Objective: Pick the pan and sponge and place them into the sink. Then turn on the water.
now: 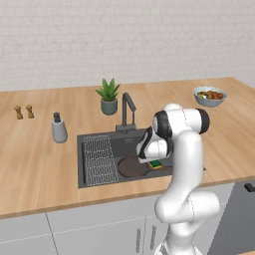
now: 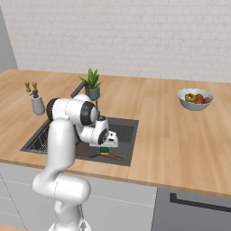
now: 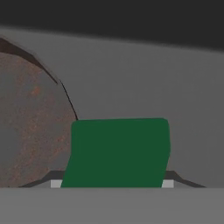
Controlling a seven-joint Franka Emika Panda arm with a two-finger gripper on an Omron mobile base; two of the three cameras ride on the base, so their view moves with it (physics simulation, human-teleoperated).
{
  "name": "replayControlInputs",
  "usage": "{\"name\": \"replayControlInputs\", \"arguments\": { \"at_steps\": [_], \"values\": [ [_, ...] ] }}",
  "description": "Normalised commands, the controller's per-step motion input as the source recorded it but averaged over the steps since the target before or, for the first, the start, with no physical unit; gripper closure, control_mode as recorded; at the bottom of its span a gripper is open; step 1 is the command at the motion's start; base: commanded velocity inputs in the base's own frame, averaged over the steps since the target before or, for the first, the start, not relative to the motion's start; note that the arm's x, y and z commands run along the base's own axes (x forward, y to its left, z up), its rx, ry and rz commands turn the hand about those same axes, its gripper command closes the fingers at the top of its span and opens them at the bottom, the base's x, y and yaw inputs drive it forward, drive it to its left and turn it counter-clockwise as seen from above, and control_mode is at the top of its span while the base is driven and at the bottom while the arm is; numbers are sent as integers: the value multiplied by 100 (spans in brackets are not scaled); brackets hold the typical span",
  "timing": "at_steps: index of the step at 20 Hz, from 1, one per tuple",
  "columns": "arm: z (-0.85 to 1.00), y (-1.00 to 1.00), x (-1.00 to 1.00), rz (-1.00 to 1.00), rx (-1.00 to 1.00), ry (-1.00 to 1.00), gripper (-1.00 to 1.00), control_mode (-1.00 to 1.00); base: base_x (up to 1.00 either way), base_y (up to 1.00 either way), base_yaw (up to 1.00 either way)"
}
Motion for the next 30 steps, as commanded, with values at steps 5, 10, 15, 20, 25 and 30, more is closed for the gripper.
{"name": "replayControlInputs", "arguments": {
  "at_steps": [5,10,15,20,25,30],
  "values": [
    [0,0,0,0,0,0,-100,-100,0,0,0],
    [0,0,0,0,0,0,-100,-100,0,0,0],
    [6,0,0,0,4,-1,-100,-100,0,0,0],
    [63,0,-4,0,15,-14,-100,-100,0,0,0],
    [100,0,-38,0,17,-6,-100,-100,0,0,0],
    [100,0,-27,0,7,0,-100,-100,0,0,0]
  ]
}}
